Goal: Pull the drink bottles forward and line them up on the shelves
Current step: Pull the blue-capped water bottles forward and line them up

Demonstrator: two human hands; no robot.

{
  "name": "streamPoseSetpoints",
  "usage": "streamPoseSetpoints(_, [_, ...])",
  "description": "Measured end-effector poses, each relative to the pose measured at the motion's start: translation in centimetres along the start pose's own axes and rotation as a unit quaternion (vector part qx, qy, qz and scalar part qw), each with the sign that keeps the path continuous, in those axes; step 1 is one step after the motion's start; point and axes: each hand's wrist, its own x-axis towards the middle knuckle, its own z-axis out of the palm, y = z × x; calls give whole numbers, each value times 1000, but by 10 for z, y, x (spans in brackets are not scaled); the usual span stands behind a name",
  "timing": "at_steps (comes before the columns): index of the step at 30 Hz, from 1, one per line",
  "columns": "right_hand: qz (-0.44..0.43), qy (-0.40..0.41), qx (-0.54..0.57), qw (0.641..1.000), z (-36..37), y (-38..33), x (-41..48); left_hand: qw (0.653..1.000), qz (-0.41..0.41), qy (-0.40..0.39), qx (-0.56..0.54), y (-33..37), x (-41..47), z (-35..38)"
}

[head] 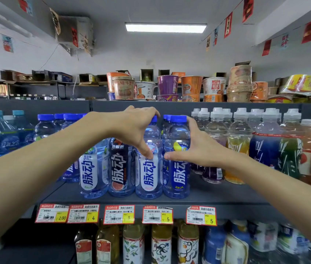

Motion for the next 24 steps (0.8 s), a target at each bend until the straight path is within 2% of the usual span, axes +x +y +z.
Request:
streamPoseSetpoints(3, [20,-36,31,999,10,15,-16,999,13,37,18,1,-7,7])
streamPoseSetpoints(6, [25,-38,32,998,22,27,-30,988,60,104,101,5,-18,22])
streamPoseSetpoints(11, [21,-42,26,999,37,39,-46,964,67,159,204,21,-38,63])
streamPoseSetpoints(15, [24,-42,53,997,45,46,-53,957,64,198,201,24,-51,79])
streamPoseSetpoints(21, [10,-32,58,998,52,50,-56,959,63,187,206,31,-63,93])
streamPoseSetpoints(24, [16,-44,66,997,51,53,-59,957,67,223,174,39,-63,96])
